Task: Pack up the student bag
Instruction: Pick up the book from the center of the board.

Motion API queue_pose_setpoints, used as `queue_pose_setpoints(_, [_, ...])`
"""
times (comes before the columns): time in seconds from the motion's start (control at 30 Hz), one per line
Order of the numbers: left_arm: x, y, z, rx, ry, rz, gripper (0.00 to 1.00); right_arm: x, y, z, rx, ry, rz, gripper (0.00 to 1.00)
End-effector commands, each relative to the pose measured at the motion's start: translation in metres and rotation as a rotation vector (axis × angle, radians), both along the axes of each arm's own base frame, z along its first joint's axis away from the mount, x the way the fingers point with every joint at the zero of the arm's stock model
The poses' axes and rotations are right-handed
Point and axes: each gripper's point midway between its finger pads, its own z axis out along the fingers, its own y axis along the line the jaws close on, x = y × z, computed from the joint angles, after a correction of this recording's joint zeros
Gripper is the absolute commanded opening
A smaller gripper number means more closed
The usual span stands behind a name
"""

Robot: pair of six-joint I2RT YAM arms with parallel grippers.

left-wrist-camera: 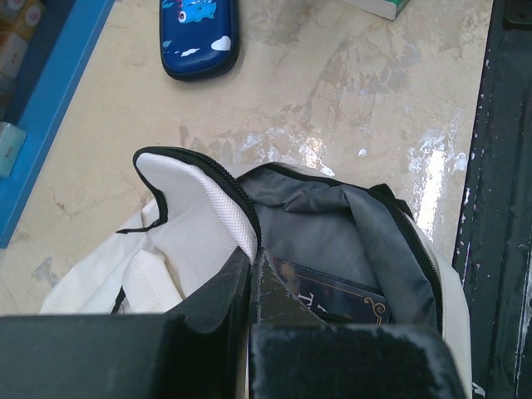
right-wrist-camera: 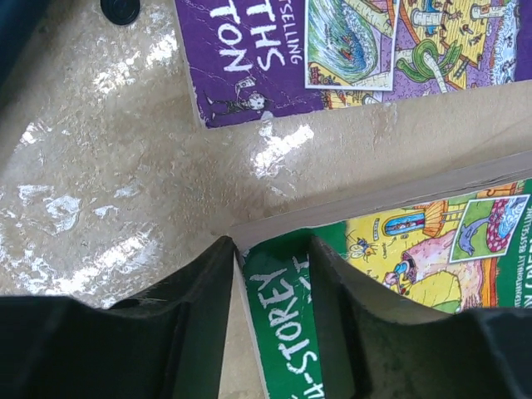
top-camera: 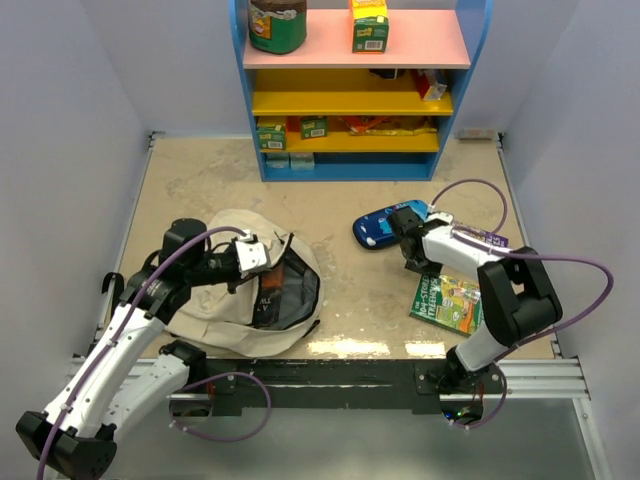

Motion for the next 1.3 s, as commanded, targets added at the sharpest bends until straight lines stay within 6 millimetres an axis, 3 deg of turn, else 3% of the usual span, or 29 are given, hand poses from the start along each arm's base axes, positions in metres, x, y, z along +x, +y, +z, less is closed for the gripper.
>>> queue_pose_setpoints(0.0, [0.002, -0.008, 0.026, -0.048, -0.082, -0.046, 0.00, -0.013, 0.032, -0.034, 0.208, 0.035, 0.010, 0.37])
queue_pose_setpoints(0.1, [0.003, -0.008, 0.027, -0.048, -0.087, -0.044, 0.00, -0.021, 0.044, -0.045, 0.281, 0.054, 0.026, 0.23])
queue_pose_setpoints(0.13, [0.004, -0.008, 0.028, -0.048, -0.089, -0.042, 0.00, -0.022, 0.046, -0.047, 0.300, 0.057, 0.028, 0.12])
queue_pose_setpoints(0.2, [0.004, -0.007, 0.028, -0.046, -0.092, -0.039, 0.00, -0.022, 0.056, -0.049, 0.354, 0.053, 0.047, 0.00])
queue_pose_setpoints(0.33, [0.004, -0.006, 0.029, -0.044, -0.098, -0.034, 0.00, -0.021, 0.088, -0.041, 0.485, 0.030, 0.104, 0.00])
queue_pose_setpoints(0.4, [0.005, -0.006, 0.030, -0.043, -0.102, -0.028, 0.00, -0.013, 0.112, -0.025, 0.548, -0.023, 0.151, 0.00])
queue_pose_setpoints(0.43, [0.005, -0.006, 0.030, -0.043, -0.102, -0.028, 0.00, -0.018, 0.135, -0.016, 0.562, -0.028, 0.221, 0.00])
queue_pose_setpoints(0.5, [0.006, -0.005, 0.031, -0.042, -0.108, -0.020, 0.00, -0.007, 0.176, 0.017, 0.614, -0.098, 0.314, 0.00])
queue_pose_setpoints(0.53, [0.007, -0.005, 0.030, -0.040, -0.104, -0.018, 0.00, -0.017, 0.203, 0.029, 0.634, -0.105, 0.395, 0.00])
queue_pose_setpoints(0.57, [0.007, -0.005, 0.030, -0.040, -0.104, -0.016, 0.00, -0.012, 0.225, 0.050, 0.665, -0.146, 0.451, 0.00])
queue_pose_setpoints(0.67, [0.007, -0.005, 0.034, -0.045, -0.112, -0.015, 0.00, -0.028, 0.260, 0.072, 0.676, -0.174, 0.567, 0.00])
queue_pose_setpoints(0.83, [0.006, -0.004, 0.033, -0.040, -0.105, -0.015, 0.00, -0.043, 0.260, 0.079, 0.664, -0.212, 0.595, 0.00])
queue_pose_setpoints(0.93, [0.005, -0.005, 0.032, -0.044, -0.100, -0.017, 0.00, -0.042, 0.256, 0.110, 0.638, -0.303, 0.639, 0.00])
queue_pose_setpoints(0.97, [0.005, -0.005, 0.032, -0.047, -0.100, -0.019, 0.00, -0.034, 0.254, 0.134, 0.624, -0.375, 0.636, 0.00])
queue_pose_setpoints(1.03, [0.004, -0.006, 0.032, -0.051, -0.095, -0.024, 0.00, -0.031, 0.247, 0.152, 0.581, -0.406, 0.650, 0.00])
queue_pose_setpoints(1.07, [0.005, -0.006, 0.031, -0.051, -0.094, -0.024, 0.00, -0.026, 0.248, 0.177, 0.594, -0.461, 0.647, 0.00])
queue_pose_setpoints(1.13, [0.005, -0.007, 0.032, -0.057, -0.096, -0.023, 0.00, -0.022, 0.250, 0.197, 0.597, -0.495, 0.667, 0.00])
queue_pose_setpoints(1.17, [0.005, -0.007, 0.032, -0.058, -0.094, -0.024, 0.00, -0.019, 0.256, 0.220, 0.628, -0.535, 0.672, 0.00])
queue_pose_setpoints(1.27, [0.005, -0.007, 0.033, -0.062, -0.093, -0.022, 0.00, -0.014, 0.268, 0.255, 0.664, -0.579, 0.687, 0.00])
